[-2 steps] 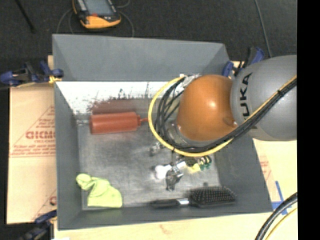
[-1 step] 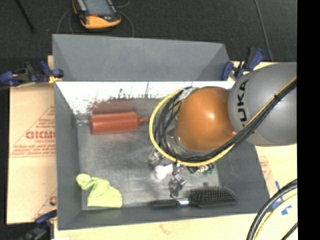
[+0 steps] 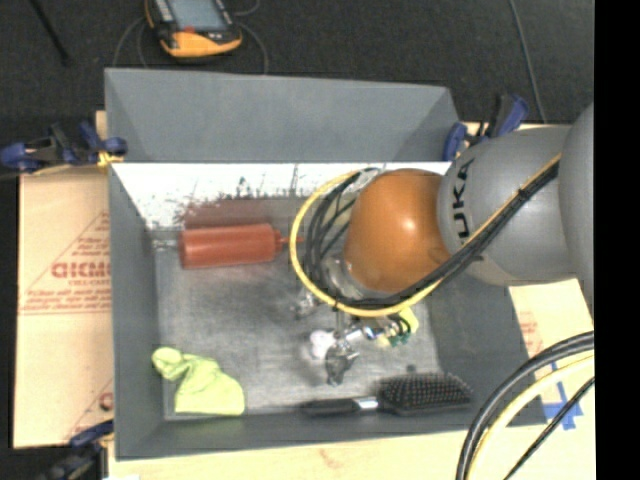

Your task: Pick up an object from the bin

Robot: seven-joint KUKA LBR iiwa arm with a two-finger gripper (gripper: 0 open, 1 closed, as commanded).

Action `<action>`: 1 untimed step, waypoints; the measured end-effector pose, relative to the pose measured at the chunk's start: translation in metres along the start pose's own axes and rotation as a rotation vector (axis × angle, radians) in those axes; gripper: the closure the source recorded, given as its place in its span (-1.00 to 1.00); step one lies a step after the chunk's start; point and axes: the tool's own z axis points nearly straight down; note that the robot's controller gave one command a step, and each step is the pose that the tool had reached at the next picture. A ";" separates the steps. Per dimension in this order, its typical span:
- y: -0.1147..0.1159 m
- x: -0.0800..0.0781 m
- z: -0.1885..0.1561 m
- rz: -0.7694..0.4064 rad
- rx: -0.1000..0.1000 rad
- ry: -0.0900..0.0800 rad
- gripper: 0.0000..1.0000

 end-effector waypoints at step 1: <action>-0.033 -0.008 0.031 0.134 -0.002 0.002 1.00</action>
Offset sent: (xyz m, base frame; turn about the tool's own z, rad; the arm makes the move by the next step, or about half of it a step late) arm 0.0000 0.0000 0.0000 0.0000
